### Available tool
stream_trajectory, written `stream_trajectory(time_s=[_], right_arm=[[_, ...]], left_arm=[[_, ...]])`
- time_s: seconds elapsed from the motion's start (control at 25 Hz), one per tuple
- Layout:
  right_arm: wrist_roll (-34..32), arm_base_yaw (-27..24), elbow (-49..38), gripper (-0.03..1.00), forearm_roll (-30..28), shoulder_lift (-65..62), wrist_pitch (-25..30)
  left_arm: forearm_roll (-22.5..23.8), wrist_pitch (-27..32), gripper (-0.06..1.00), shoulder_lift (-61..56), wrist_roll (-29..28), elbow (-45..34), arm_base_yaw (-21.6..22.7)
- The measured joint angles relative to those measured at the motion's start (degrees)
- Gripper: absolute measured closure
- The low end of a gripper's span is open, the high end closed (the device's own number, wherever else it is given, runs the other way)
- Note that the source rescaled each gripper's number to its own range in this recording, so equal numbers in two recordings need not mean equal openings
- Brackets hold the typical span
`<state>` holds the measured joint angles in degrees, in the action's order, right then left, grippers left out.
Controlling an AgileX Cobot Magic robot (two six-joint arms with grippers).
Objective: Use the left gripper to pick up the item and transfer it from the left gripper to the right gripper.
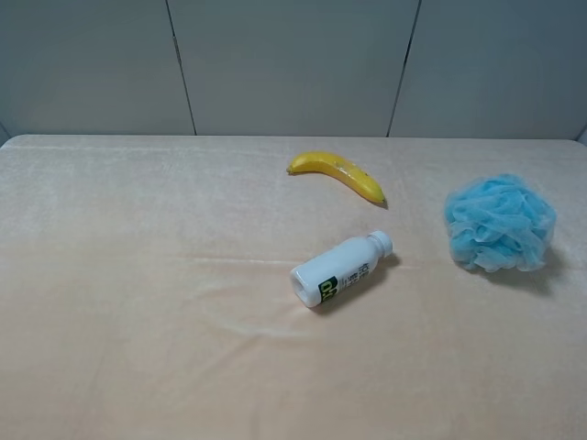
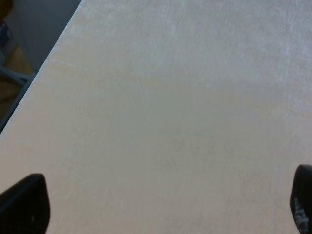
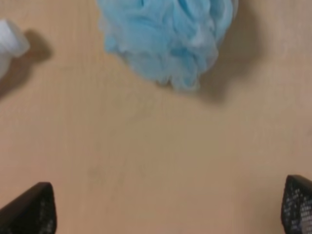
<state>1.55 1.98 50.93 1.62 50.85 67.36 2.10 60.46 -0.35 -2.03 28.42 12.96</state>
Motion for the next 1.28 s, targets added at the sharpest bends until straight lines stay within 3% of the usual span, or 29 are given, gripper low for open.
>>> stream_trajectory(time_s=[0.32,0.6,0.96,1.28], right_arm=[[-0.01,0.00,-14.40,-0.03,-0.11,-15.26,-9.70],[0.98,0.00,-20.78,-0.03,0.01,-26.79,-12.73],[1.43,0.00,-21.07,-0.03,3.40,-41.87,-8.83],[0.04,0.00,-22.48,-0.03,3.20,-51.05,-8.86]], left_arm=[[0.00,0.00,-0.04,0.00,0.00,0.00,0.00],[0.00,0.00,-0.04,0.00,0.00,0.00,0.00],[0.00,0.00,-0.04,0.00,0.00,0.00,0.00],[0.00,0.00,-0.04,0.00,0.00,0.00,0.00]])
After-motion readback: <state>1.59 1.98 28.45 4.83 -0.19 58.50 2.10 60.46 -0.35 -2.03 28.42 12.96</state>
